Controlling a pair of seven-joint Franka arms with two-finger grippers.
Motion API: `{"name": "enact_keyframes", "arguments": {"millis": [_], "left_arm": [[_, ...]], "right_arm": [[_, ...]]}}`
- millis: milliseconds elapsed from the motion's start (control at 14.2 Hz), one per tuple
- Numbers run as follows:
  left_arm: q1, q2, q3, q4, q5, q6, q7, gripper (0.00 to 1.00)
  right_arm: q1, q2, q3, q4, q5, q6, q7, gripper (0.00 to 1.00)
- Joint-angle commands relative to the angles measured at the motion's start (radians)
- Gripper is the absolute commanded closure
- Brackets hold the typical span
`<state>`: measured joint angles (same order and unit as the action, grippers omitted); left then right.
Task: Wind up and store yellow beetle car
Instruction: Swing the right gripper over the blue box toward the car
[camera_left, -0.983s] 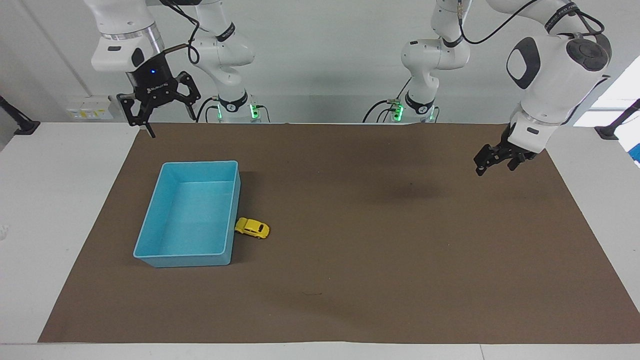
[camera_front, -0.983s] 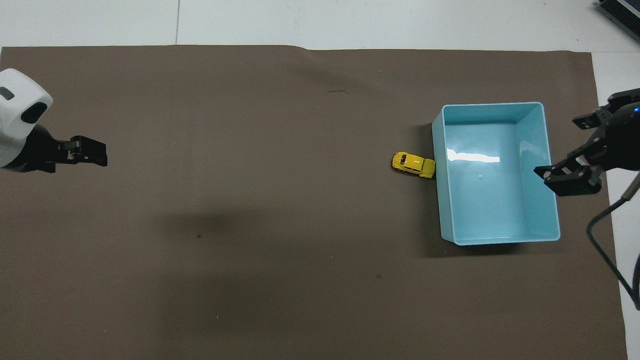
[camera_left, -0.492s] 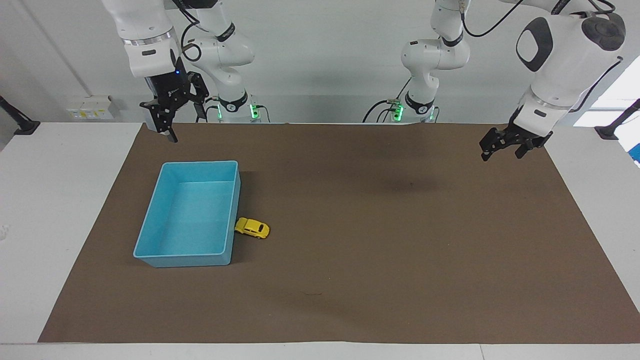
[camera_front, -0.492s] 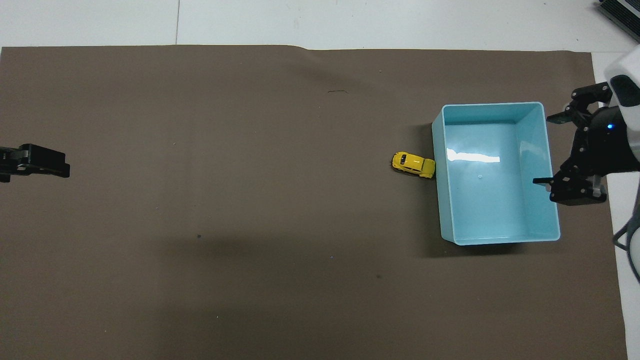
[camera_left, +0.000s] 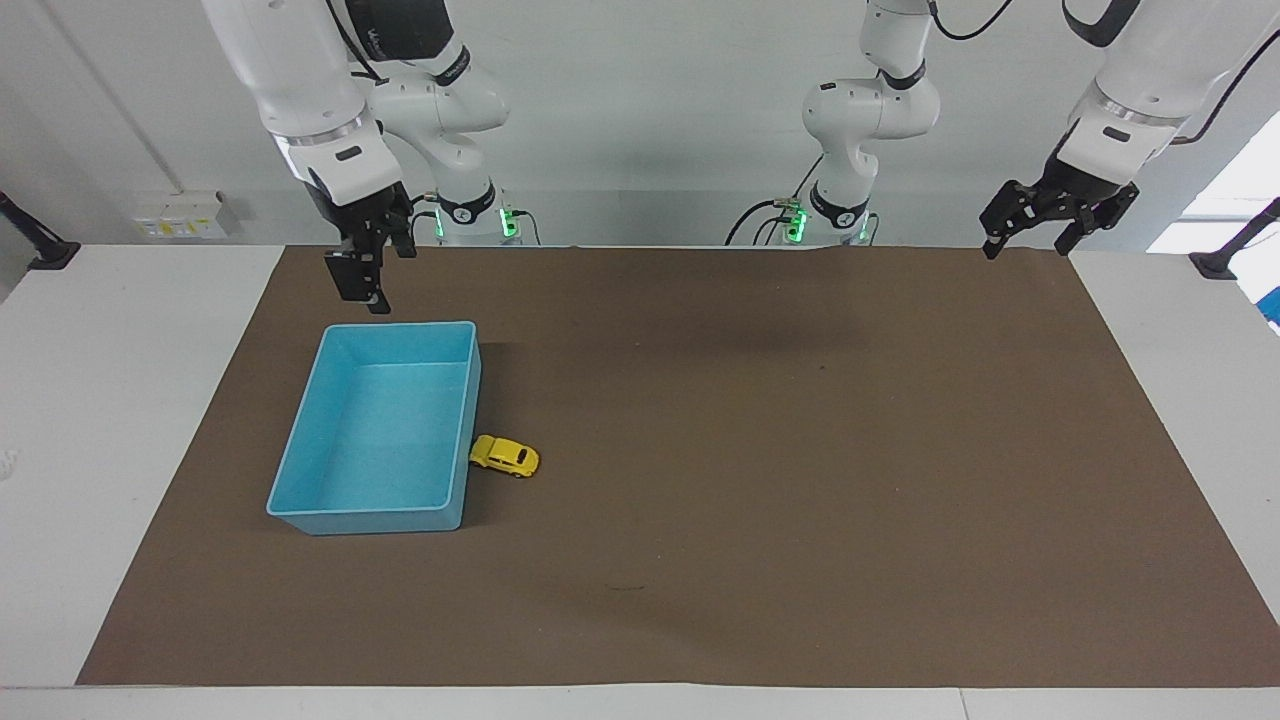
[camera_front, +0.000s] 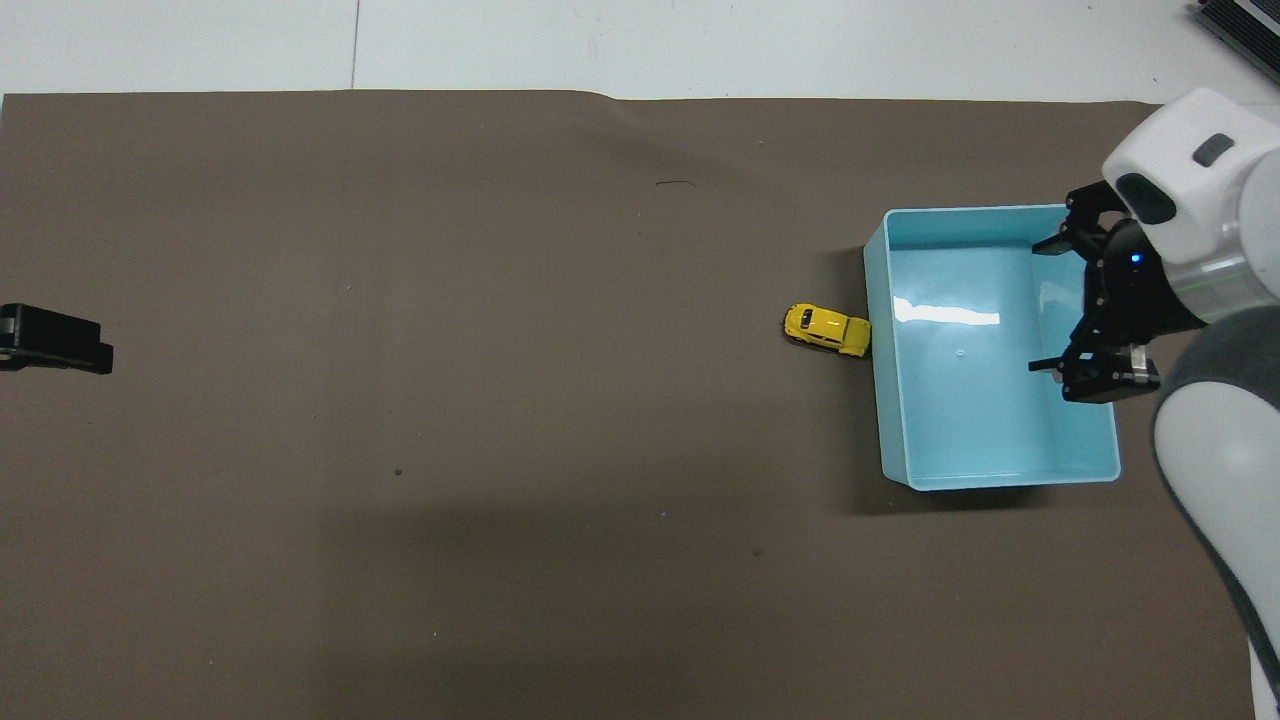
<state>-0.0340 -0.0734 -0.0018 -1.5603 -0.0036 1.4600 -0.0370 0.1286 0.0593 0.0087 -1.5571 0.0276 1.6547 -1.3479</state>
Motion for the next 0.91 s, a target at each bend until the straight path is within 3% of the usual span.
{"name": "enact_keyframes", "arguments": {"millis": [0, 421, 843], "left_arm": [[0.009, 0.0, -0.003, 0.032, -0.01, -0.065, 0.016, 0.0], [0.003, -0.026, -0.006, 0.029, -0.013, -0.052, 0.003, 0.0], [0.011, -0.026, 0.003, 0.029, -0.013, -0.053, 0.002, 0.0]], "right_arm": [[-0.006, 0.048, 0.023, 0.006, 0.038, 0.051, -0.025, 0.0], [-0.006, 0.161, 0.031, 0.003, 0.037, 0.149, -0.053, 0.0], [0.023, 0.218, 0.031, -0.004, 0.029, 0.23, -0.059, 0.0]]}}
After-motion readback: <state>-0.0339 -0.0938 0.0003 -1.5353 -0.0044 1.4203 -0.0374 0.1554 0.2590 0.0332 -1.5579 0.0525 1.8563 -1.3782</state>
